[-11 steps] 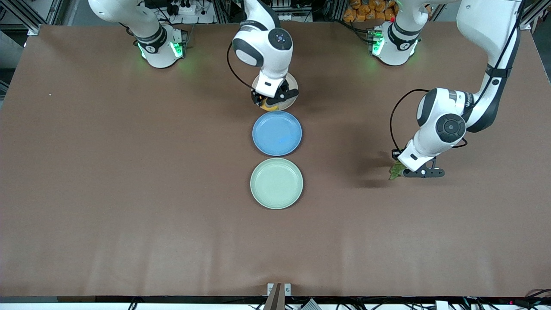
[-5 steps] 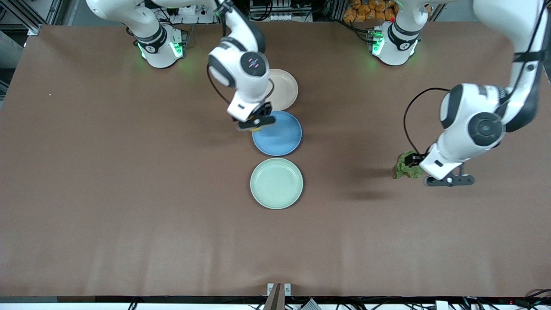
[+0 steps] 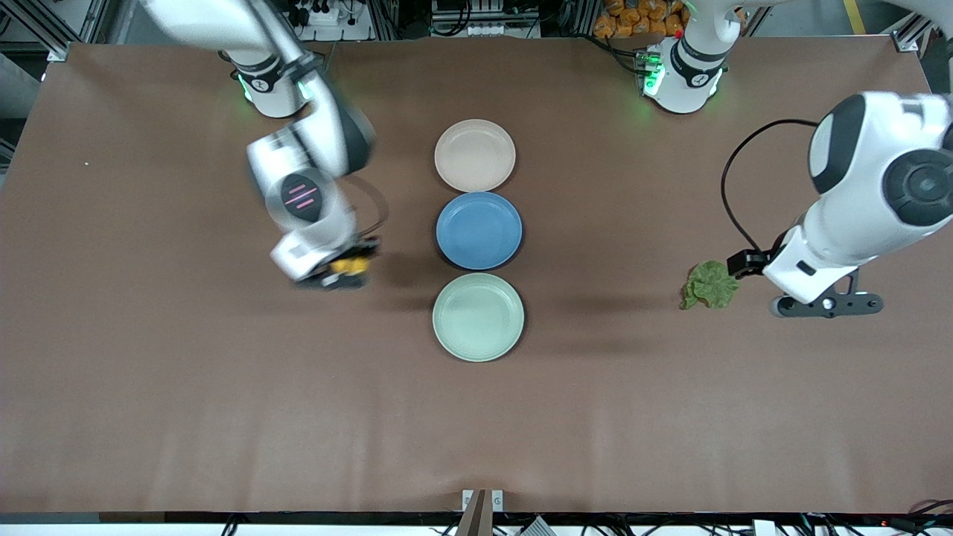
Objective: Pick lemon and lettuce from plates
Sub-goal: 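Carry the lemon away with the right gripper while the left gripper releases lettuce, then open the right gripper to set the lemon on the table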
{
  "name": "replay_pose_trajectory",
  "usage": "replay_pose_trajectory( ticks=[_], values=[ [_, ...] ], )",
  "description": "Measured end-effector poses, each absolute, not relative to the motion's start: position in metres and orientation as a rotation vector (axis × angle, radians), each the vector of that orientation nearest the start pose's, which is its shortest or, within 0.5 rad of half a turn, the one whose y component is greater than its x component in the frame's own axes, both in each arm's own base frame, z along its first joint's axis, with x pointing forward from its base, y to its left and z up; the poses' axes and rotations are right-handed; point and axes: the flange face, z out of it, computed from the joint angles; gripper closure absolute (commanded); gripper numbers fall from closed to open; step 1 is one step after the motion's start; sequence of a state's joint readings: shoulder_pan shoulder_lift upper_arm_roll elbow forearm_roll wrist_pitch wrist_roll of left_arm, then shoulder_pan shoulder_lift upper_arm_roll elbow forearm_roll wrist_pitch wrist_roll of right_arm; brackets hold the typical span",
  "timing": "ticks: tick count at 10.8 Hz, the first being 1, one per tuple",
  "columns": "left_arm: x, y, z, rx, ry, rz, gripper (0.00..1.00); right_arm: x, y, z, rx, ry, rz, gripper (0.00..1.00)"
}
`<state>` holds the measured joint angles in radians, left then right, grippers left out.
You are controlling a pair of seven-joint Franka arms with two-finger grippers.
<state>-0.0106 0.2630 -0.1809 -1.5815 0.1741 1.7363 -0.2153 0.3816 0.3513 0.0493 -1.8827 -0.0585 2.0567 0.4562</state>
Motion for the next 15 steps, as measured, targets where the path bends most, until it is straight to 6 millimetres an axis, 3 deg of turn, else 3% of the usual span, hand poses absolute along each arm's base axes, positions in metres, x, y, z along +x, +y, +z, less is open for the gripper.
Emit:
replay_pose_trajectory(
  ticks=[2,3,5,8,9,10,11,13,15],
  values=[
    [0.624,-0.097,0.510,-3.001,0.012,0.095,0.00,0.591,0.138,0.307,-3.205,-0.022,0.270,1.00],
    [0.624,-0.097,0.522,-3.003,0.007,0.072,0.00,0.600,0.096,0.305,-3.192,-0.034,0.280,1.00],
    [0.619,-0.097,0.547,-3.027,-0.005,0.016,0.00,0.608,0.037,0.294,-3.172,-0.074,0.311,1.00],
    [0.604,-0.096,0.584,-3.052,-0.025,-0.053,0.00,0.610,-0.042,0.244,-3.120,-0.104,0.424,1.00],
    [0.598,-0.094,0.596,-3.053,-0.031,-0.074,0.00,0.607,-0.052,0.225,-3.105,-0.099,0.466,0.77],
    [0.592,-0.091,0.607,-3.063,-0.045,-0.078,0.00,0.606,-0.052,0.211,-3.096,-0.100,0.496,0.32],
    [0.585,-0.087,0.617,-3.089,-0.066,-0.076,0.00,0.605,-0.047,0.202,-3.091,-0.103,0.513,0.00],
    [0.575,-0.078,0.632,-3.109,-0.097,-0.078,0.00,0.609,-0.042,0.201,-3.105,-0.123,0.512,0.00],
    [0.563,-0.080,0.645,-3.125,-0.095,-0.078,0.00,0.620,-0.043,0.216,-3.118,-0.124,0.467,0.00]
  ],
)
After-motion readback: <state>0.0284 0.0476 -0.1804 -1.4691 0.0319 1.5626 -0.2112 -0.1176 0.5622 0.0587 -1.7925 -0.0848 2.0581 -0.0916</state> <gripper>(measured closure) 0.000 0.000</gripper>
